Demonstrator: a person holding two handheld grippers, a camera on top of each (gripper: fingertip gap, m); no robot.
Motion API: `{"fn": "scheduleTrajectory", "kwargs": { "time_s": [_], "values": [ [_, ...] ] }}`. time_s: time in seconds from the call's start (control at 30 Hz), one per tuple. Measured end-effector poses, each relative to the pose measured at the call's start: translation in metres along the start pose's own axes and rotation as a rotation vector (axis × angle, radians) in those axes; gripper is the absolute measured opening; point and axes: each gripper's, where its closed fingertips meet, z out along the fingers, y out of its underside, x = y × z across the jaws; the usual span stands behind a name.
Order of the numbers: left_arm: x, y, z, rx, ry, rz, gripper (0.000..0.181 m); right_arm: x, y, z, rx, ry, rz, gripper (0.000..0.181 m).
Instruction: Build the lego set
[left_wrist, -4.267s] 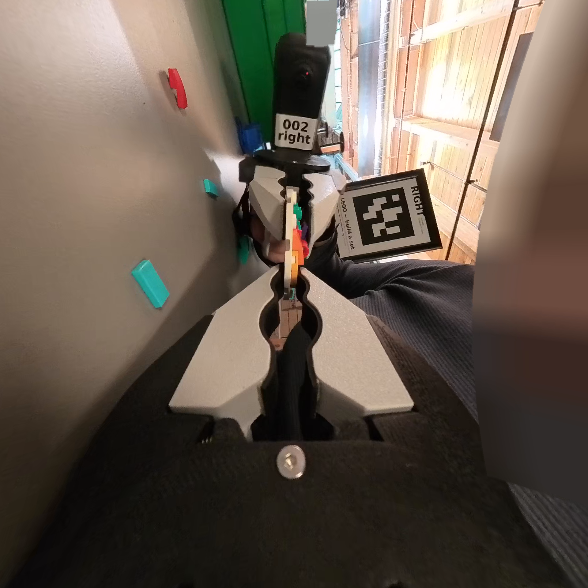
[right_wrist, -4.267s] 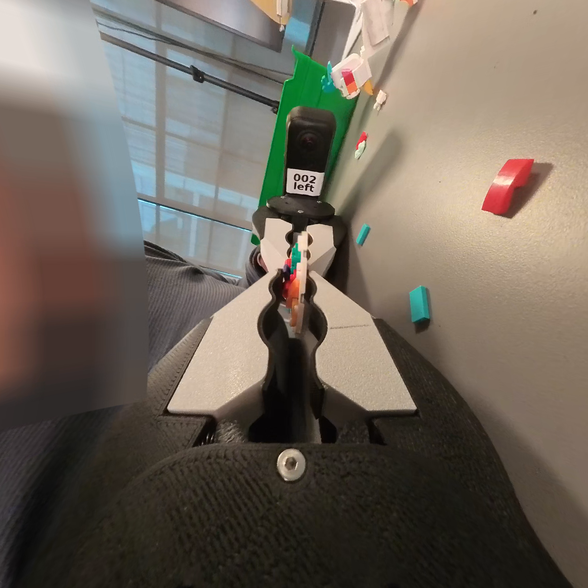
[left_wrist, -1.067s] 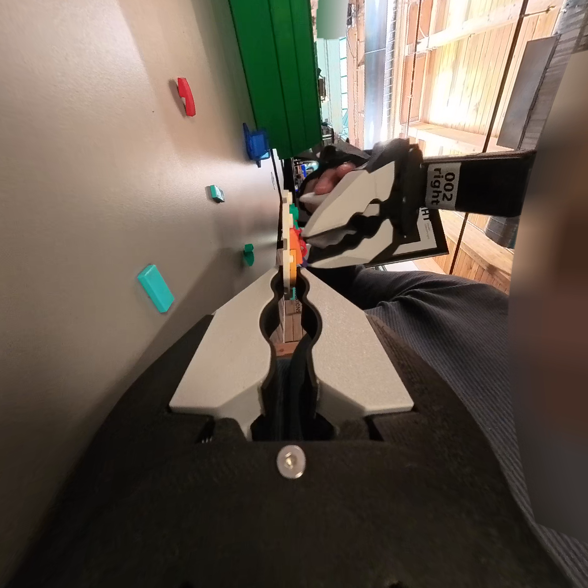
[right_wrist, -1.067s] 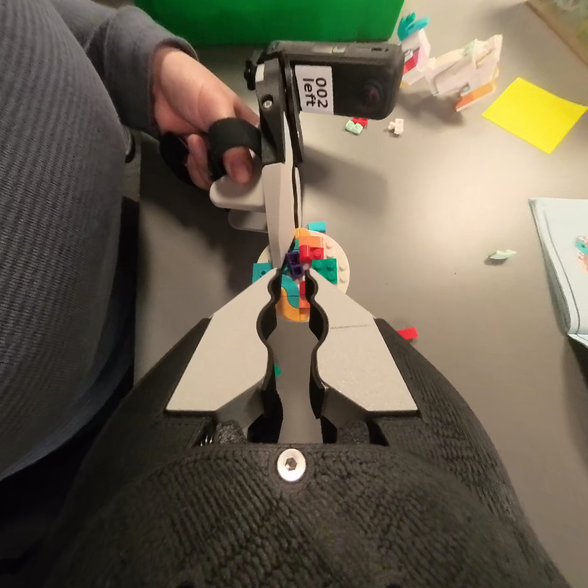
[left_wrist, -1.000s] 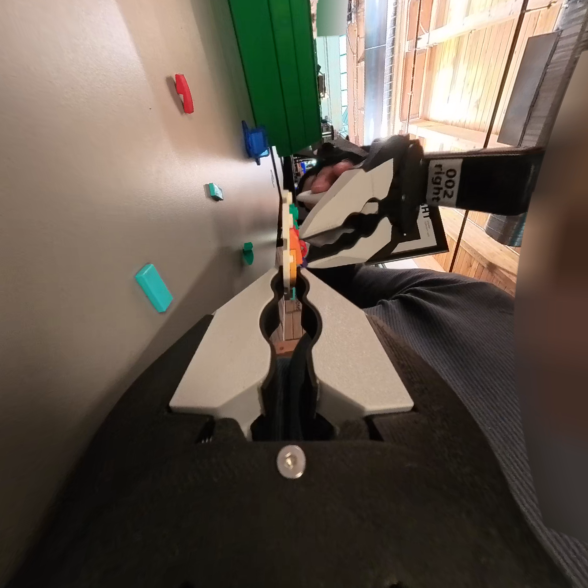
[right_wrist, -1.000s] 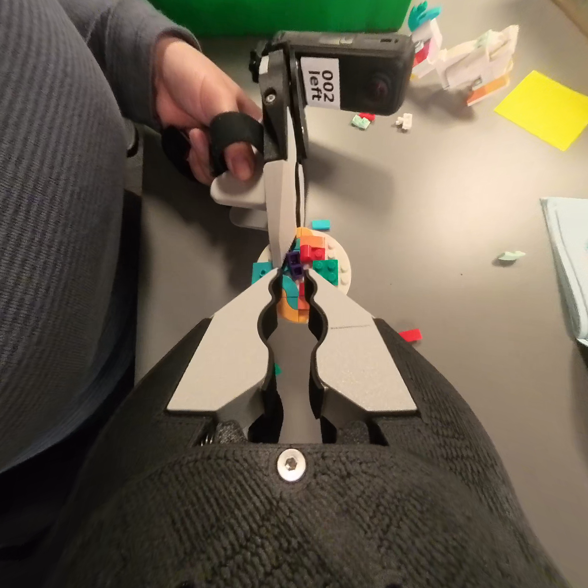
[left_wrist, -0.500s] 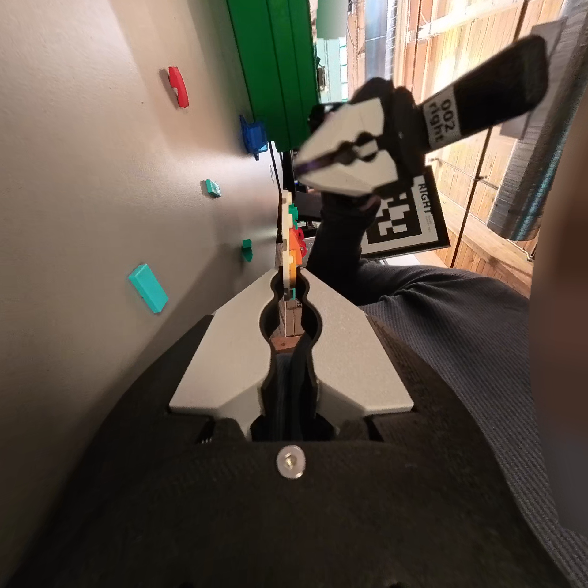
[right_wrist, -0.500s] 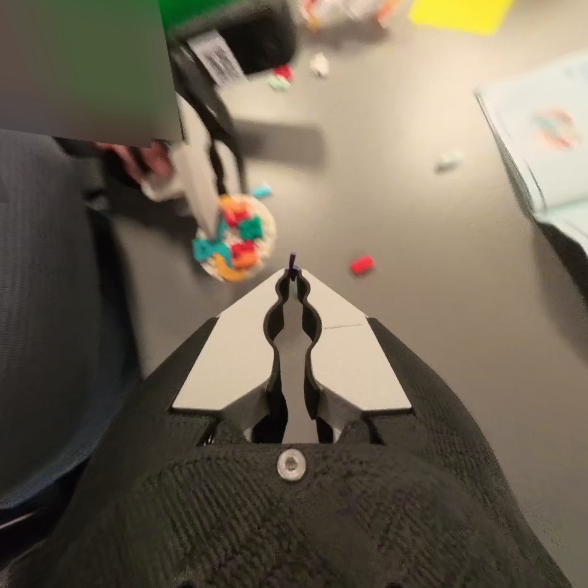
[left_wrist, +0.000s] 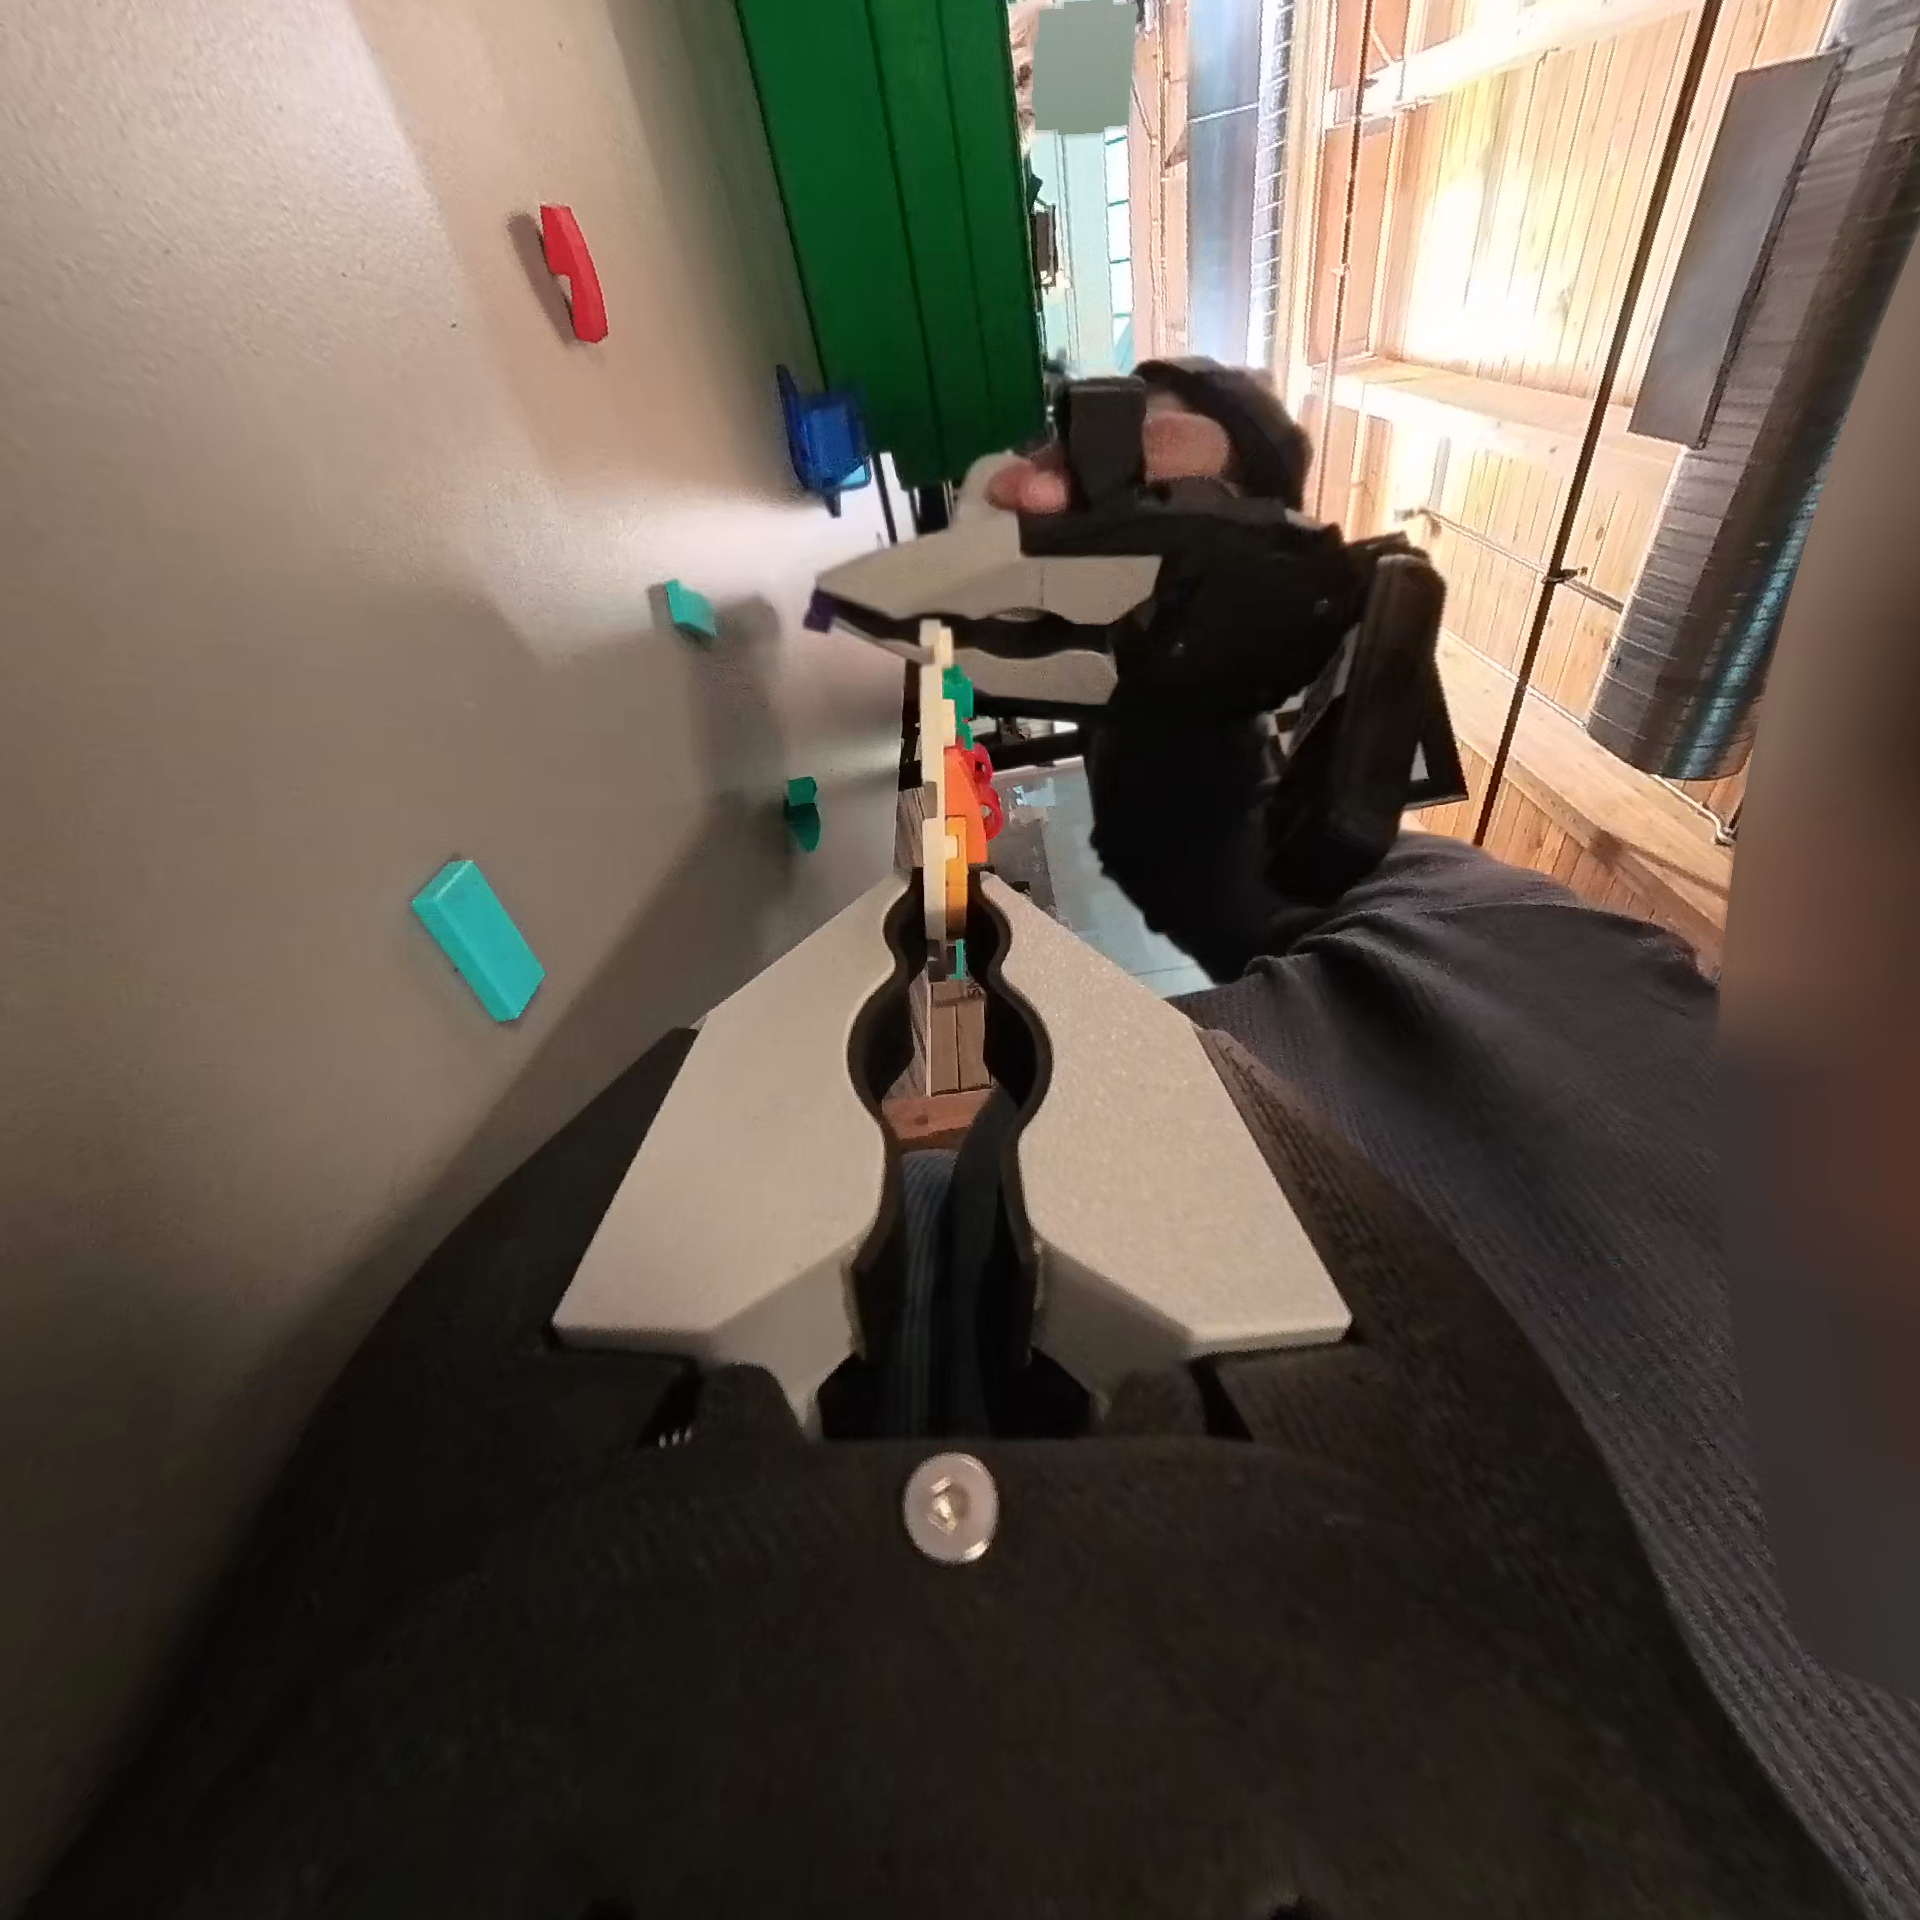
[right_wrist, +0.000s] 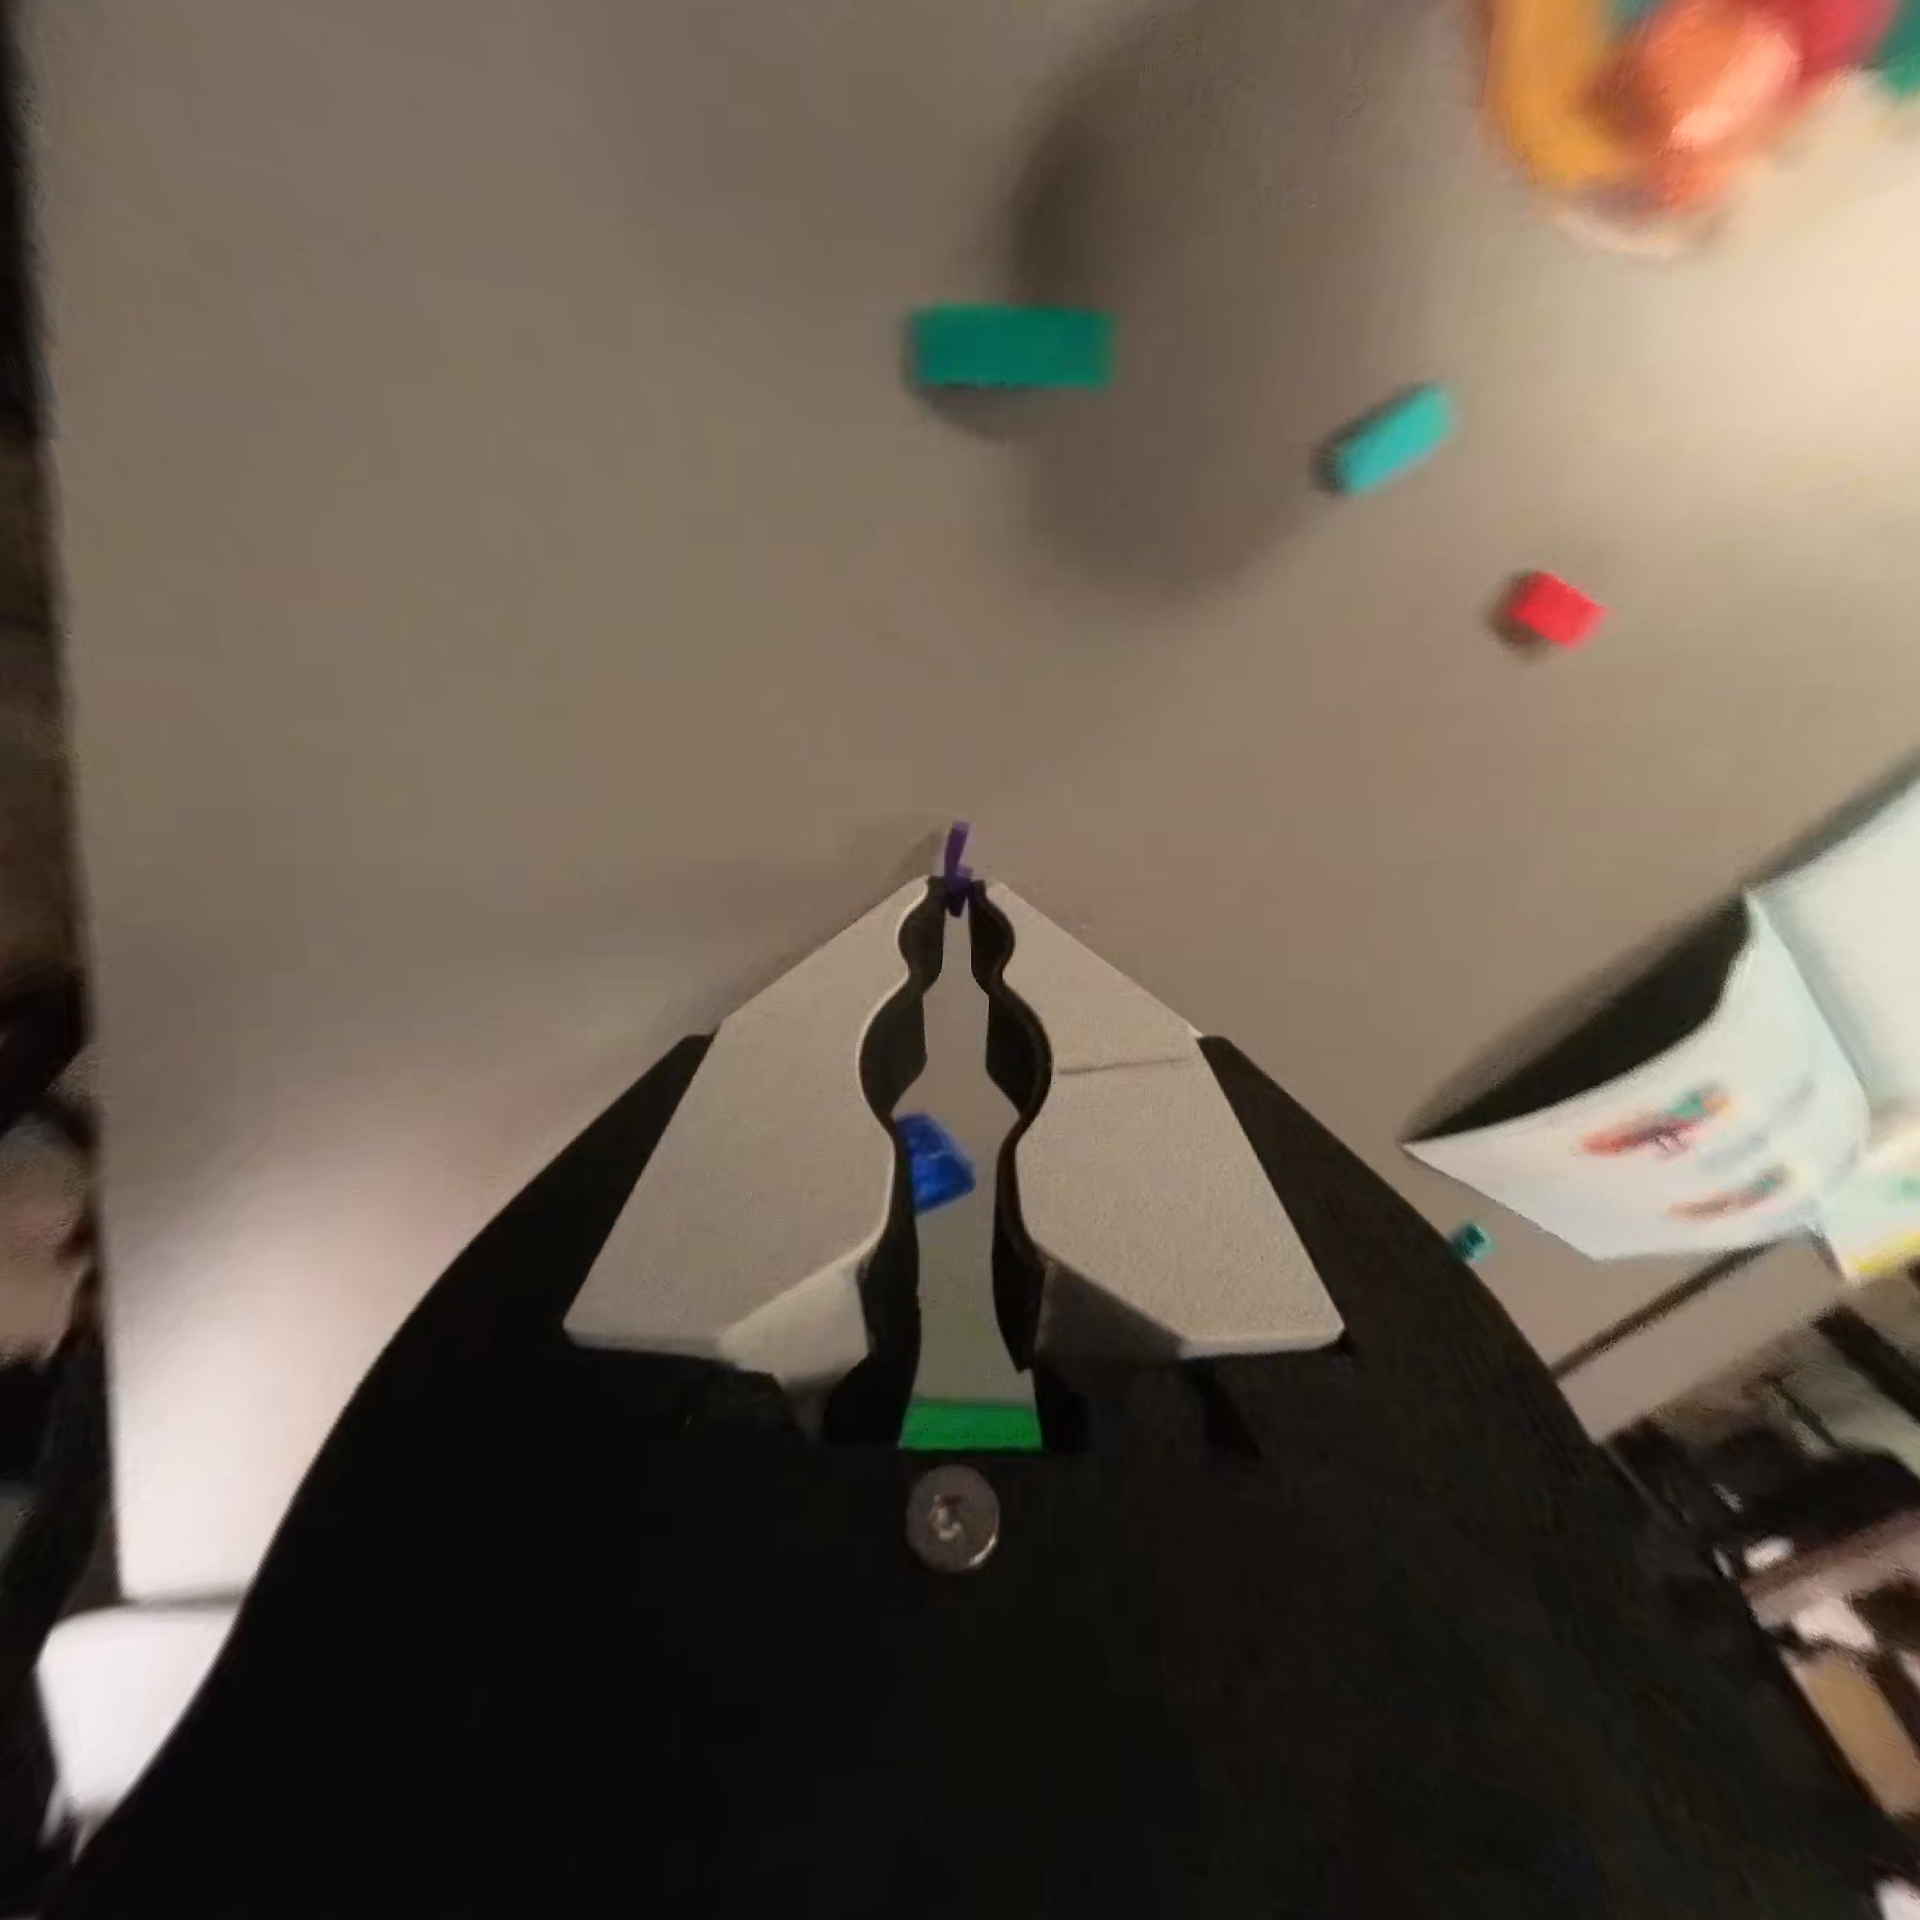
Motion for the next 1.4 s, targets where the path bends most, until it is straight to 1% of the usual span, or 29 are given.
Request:
{"fn": "scheduleTrajectory", "kwargs": {
  "time_s": [0.03,0.07,0.13,0.17,0.23,0.33,0.37,0.4,0.47,0.53,0.57,0.63,0.7,0.77,0.87,0.93,1.0,1.03,1.1,1.27,1.33,1.4],
  "values": [
    [0.0,0.0,0.0,-0.002,0.0,0.0,0.005,-0.01,0.0,-0.003,-0.012,-0.082,-0.027,0.002],
    [0.0,0.001,0.0,-0.004,0.0,0.001,0.005,-0.022,-0.002,-0.006,0.003,-0.196,-0.018,0.002],
    [0.0,0.001,0.001,-0.007,0.002,0.002,0.005,-0.037,-0.006,-0.014,0.038,-0.435,0.093,0.003],
    [0.001,0.001,0.001,-0.006,0.002,0.003,0.005,-0.038,-0.005,-0.015,0.048,-0.518,0.141,0.004],
    [0.001,0.001,0.0,-0.004,0.005,0.005,0.004,-0.031,0.004,-0.01,0.016,-0.591,0.176,0.008],
    [0.002,0.002,0.0,-0.007,0.008,0.009,0.004,-0.021,0.012,-0.001,-0.026,-0.62,0.191,0.023],
    [0.002,0.002,0.0,-0.008,0.008,0.01,0.005,-0.019,0.012,-0.001,-0.028,-0.623,0.212,0.025],
    [0.002,0.002,0.001,-0.01,0.008,0.011,0.005,-0.016,0.01,-0.002,-0.015,-0.606,0.247,0.035],
    [0.003,0.003,0.001,-0.015,0.013,0.013,0.005,-0.007,0.006,-0.005,0.043,-0.532,0.341,0.043],
    [0.004,0.003,0.001,-0.016,0.018,0.017,0.004,0.006,0.009,-0.008,0.105,-0.386,0.49,0.048],
    [0.004,0.004,0.001,-0.018,0.021,0.019,0.005,0.014,0.013,-0.01,0.139,-0.288,0.576,0.049],
    [0.005,0.004,0.001,-0.02,0.026,0.021,0.004,0.019,0.019,-0.017,0.229,-0.126,0.765,0.044],
    [0.006,0.004,0.001,-0.023,0.032,0.02,0.005,0.013,0.018,-0.024,0.346,-0.031,0.936,0.041],
    [0.006,0.005,0.001,-0.028,0.031,0.018,0.005,-0.004,0.01,-0.028,0.445,-0.008,1.032,0.035],
    [0.005,0.006,0.002,-0.037,0.031,0.017,0.005,-0.025,0.003,-0.024,0.541,-0.012,1.167,0.025],
    [0.005,0.006,0.002,-0.037,0.03,0.016,0.005,-0.031,-0.005,-0.022,0.631,-0.054,1.294,0.024],
    [0.005,0.006,0.001,-0.033,0.03,0.017,0.005,-0.029,-0.015,-0.027,0.731,-0.03,1.382,0.022],
    [0.005,0.005,0.001,-0.031,0.03,0.016,0.005,-0.029,-0.018,-0.028,0.75,0.004,1.408,0.018],
    [0.005,0.005,0.001,-0.028,0.028,0.015,0.005,-0.032,-0.023,-0.025,0.722,0.083,1.456,0.015],
    [0.004,0.006,0.002,-0.036,0.024,0.01,0.005,-0.044,-0.013,-0.008,0.55,0.247,1.602,0.012],
    [0.004,0.006,0.002,-0.036,0.023,0.011,0.005,-0.041,-0.013,-0.007,0.574,0.29,1.655,0.012],
    [0.004,0.006,0.002,-0.035,0.023,0.011,0.005,-0.035,-0.016,-0.008,0.652,0.3,1.729,0.016]
  ]
}}
